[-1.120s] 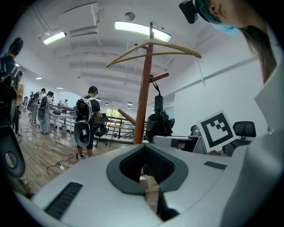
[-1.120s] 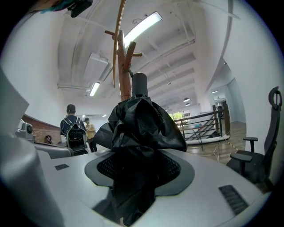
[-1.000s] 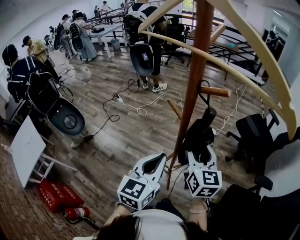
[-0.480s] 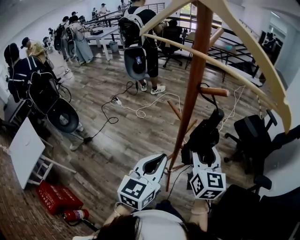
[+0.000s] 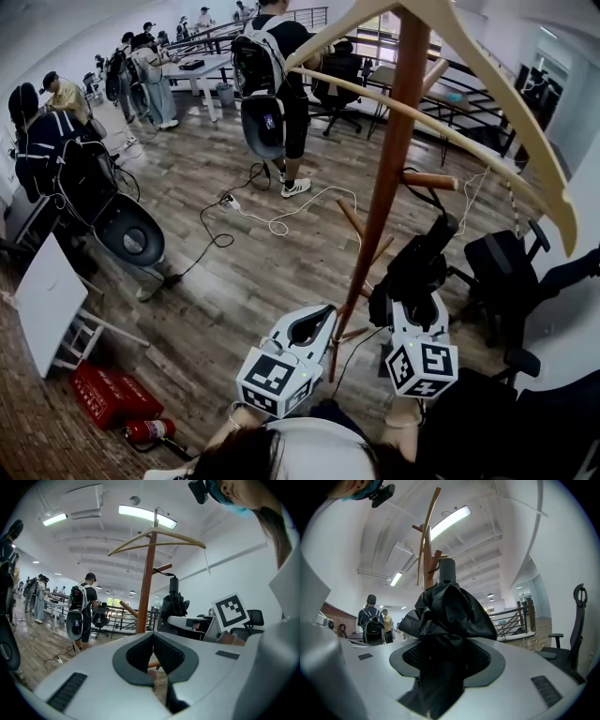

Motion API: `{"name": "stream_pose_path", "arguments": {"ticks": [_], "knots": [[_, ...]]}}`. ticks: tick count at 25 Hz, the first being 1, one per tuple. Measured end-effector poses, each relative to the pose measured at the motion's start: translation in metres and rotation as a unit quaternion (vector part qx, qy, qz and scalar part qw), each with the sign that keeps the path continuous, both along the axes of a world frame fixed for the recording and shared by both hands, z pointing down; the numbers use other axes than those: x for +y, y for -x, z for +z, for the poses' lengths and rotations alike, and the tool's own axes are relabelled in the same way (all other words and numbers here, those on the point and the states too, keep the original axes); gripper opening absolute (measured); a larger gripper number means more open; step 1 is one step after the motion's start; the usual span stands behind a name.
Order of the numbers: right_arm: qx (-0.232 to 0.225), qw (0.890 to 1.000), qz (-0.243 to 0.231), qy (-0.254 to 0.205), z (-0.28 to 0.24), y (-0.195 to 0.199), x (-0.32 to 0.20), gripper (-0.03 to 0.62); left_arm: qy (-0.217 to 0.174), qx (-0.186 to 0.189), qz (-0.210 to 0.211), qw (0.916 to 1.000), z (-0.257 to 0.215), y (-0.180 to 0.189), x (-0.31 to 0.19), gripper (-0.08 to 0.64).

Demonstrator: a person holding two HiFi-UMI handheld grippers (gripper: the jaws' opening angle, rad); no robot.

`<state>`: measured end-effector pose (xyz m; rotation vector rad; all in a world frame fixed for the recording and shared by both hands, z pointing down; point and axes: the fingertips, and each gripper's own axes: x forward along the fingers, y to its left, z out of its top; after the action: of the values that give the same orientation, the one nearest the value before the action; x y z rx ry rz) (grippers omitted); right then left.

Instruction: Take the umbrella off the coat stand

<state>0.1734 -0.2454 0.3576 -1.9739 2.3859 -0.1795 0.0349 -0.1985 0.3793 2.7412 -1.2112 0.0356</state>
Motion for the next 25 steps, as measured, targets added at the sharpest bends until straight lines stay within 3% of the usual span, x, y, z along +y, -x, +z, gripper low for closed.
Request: {"name": "stream_pose_path", "arguments": {"ticks": [25], "knots": [[0.007,0.999,0.030,-0.033,-0.031,-0.011,0.032,0.239,-0.010,0.015,0.017,0.9997,-0.011,0.000,0.018,0.009]]}}
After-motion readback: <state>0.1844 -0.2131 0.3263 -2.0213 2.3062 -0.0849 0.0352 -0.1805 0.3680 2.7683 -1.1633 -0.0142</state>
